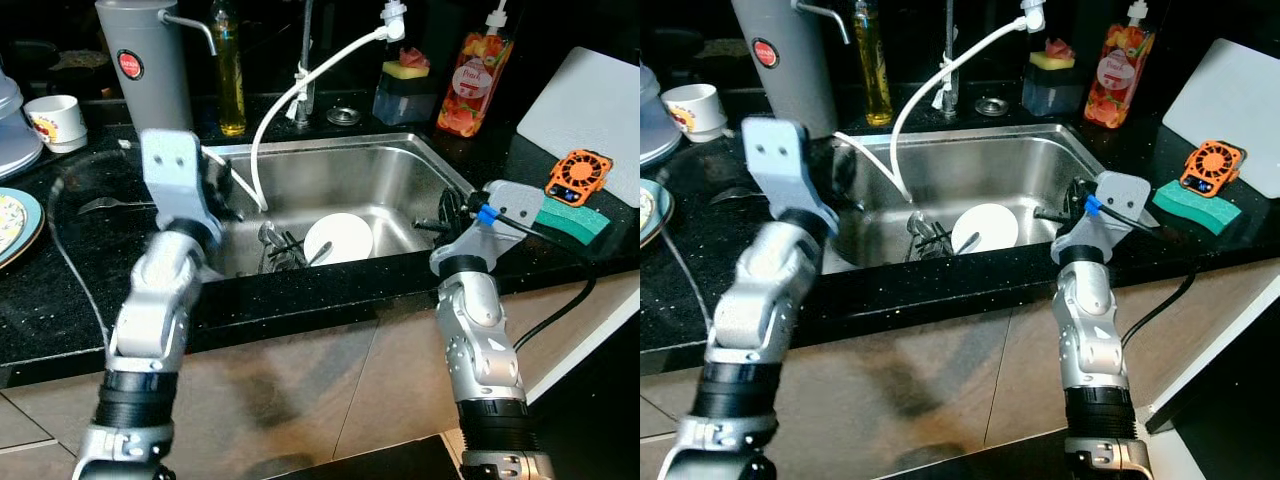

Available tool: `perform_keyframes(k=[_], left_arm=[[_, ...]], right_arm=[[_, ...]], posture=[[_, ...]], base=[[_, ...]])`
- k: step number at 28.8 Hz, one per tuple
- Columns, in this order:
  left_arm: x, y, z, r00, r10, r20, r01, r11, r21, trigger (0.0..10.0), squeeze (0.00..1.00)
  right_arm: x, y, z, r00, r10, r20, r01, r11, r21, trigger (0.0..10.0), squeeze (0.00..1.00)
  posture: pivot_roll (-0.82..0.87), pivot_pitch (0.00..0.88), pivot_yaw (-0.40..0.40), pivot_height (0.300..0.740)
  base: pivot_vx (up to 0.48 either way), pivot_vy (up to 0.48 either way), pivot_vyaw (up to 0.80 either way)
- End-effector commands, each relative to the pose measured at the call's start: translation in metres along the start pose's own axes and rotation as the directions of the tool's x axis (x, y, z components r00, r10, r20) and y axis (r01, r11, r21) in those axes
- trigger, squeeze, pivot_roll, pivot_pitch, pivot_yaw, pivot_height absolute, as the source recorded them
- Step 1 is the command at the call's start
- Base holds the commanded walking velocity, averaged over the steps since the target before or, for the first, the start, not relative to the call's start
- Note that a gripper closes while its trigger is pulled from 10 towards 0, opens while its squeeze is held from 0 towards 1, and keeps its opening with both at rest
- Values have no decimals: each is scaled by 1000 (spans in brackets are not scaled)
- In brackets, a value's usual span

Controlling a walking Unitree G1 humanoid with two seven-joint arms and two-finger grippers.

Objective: Kitchen organization

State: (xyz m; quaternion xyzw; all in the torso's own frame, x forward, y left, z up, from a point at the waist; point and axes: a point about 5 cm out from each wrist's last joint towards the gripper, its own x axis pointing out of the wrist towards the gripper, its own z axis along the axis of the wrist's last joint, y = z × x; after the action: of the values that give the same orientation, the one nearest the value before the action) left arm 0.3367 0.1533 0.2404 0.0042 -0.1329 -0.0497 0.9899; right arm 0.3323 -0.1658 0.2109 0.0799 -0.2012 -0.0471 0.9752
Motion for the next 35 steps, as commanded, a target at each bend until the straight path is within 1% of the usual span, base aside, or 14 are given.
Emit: perform_keyframes(k=[1, 6, 11, 12, 13, 15, 16, 20, 21, 22, 25, 29, 31, 35], left_arm=[[0, 1, -4, 1000, -3, -24, 3, 1000, -9, 10000, 0], [-1, -5, -5, 1000, -10, -28, 8, 998, -60, 10000, 0], [3, 2, -8, 996, 35, -77, -38, 999, -32, 10000, 0], [12, 20, -14, 980, 124, -153, -107, 988, 111, 10000, 0], [12, 20, -14, 980, 124, -153, -107, 988, 111, 10000, 0], [20, 41, -12, 967, 154, -201, -98, 960, 264, 10000, 0], [20, 41, -12, 967, 154, -201, -98, 960, 264, 10000, 0], [25, 74, -13, 941, 186, -284, -64, 919, 389, 10000, 0], [25, 74, -13, 941, 186, -284, -64, 919, 389, 10000, 0], [25, 101, -15, 906, 234, -353, -44, 882, 470, 10000, 0], [24, 112, -16, 888, 224, -401, 24, 849, 528, 10000, 0], [25, 132, -10, 865, 238, -442, 210, 628, 749, 10000, 0], [23, 143, -4, 853, 267, -448, 240, 561, 792, 10000, 0], [19, 152, -1, 833, 260, -488, 299, 530, 793, 10000, 0]], right_arm=[[0, 1, 1, 1000, 2, -1, -2, 1000, 3, 10000, 0], [2, 0, 1, 1000, -13, 0, 13, 1000, 3, 10000, 0], [2, -1, 2, 1000, -18, 3, 18, 1000, 2, 10000, 0], [3, -2, 6, 1000, -21, 18, 21, 1000, -7, 10000, 0], [3, -2, 6, 1000, -21, 18, 21, 1000, -7, 10000, 0], [5, -2, 12, 999, -14, 44, 15, 1000, -24, 10000, 0], [5, -2, 12, 999, -14, 44, 15, 1000, -24, 10000, 0], [8, 2, 22, 997, 21, 68, -18, 999, -38, 10000, 0], [8, 2, 22, 997, 21, 68, -18, 999, -38, 10000, 0], [12, 8, 28, 995, 76, 57, -73, 996, -59, 10000, 0], [14, 13, 32, 992, 113, 50, -109, 991, -72, 10000, 0], [17, 23, 40, 982, 179, 62, -174, 982, -79, 10000, 0], [17, 27, 40, 979, 196, 55, -192, 979, -68, 10000, 0], [21, 34, 28, 978, 210, -4, -210, 977, -46, 10000, 0]], posture=[[102, 0, -14, 740], [102, 0, -9, 740], [105, 0, -6, 740], [107, 0, -6, 740], [107, 0, -6, 740], [114, 0, -3, 740], [114, 0, -3, 740], [129, 6, 13, 740], [129, 6, 13, 740], [129, 23, 18, 740], [134, 39, 23, 740], [147, 73, 31, 740], [159, 97, 34, 740], [176, 134, 29, 740]], base=[[0, 0, 0], [0, 0, 0], [0, 0, 0], [0, 0, 0], [0, 0, 0], [0, 0, 0], [0, 0, 0], [0, 0, 0], [0, 0, 0], [0, 0, 0], [0, 0, 0], [0, 0, 0], [0, 0, 0], [0, 0, 0]])
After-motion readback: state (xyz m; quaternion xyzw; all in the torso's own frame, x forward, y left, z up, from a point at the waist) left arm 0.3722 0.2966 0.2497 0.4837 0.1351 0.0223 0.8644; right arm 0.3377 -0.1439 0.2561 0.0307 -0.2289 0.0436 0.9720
